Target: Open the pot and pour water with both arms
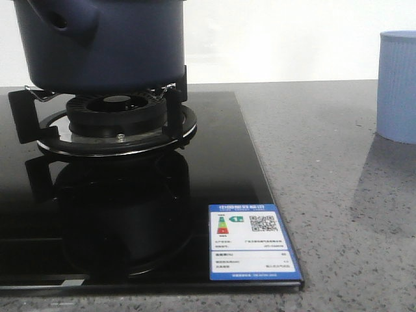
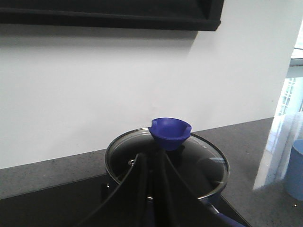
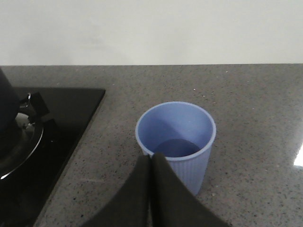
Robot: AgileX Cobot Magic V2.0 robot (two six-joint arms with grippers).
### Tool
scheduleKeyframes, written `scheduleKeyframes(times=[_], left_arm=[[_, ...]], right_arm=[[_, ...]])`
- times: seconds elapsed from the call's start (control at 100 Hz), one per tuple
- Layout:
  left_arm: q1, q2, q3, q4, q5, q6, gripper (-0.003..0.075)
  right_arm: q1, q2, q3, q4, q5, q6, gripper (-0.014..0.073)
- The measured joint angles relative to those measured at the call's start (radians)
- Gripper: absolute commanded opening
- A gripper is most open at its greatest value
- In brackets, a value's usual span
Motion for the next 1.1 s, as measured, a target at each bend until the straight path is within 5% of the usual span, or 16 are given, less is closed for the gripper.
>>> scheduleKeyframes(times=[0.13, 0.23, 0.3, 0.42, 1.1], left_arm=[[-0.042, 0.052, -0.001, 0.000, -0.038, 0.003, 0.0095], [-0.059, 0.086, -0.001, -0.007, -0.053, 0.004, 0.0274], [-0.071, 0.111, -0.001, -0.014, -0.066, 0.004, 0.0409], [-0.090, 0.156, -0.001, -0.023, -0.091, 0.006, 0.0547], [-0.288, 0.484, -0.043, -0.041, -0.398, 0.006, 0.0554]], right_arm=[[0.035, 0.002, 0.000, 0.000, 0.016, -0.036, 0.0181], [0.052, 0.002, 0.000, 0.000, 0.017, -0.048, 0.0446], [0.052, 0.002, 0.000, 0.000, 0.017, -0.048, 0.0531], [0.052, 0.002, 0.000, -0.001, 0.017, -0.049, 0.0532], [0.052, 0.002, 0.000, -0.002, 0.022, -0.051, 0.0532]])
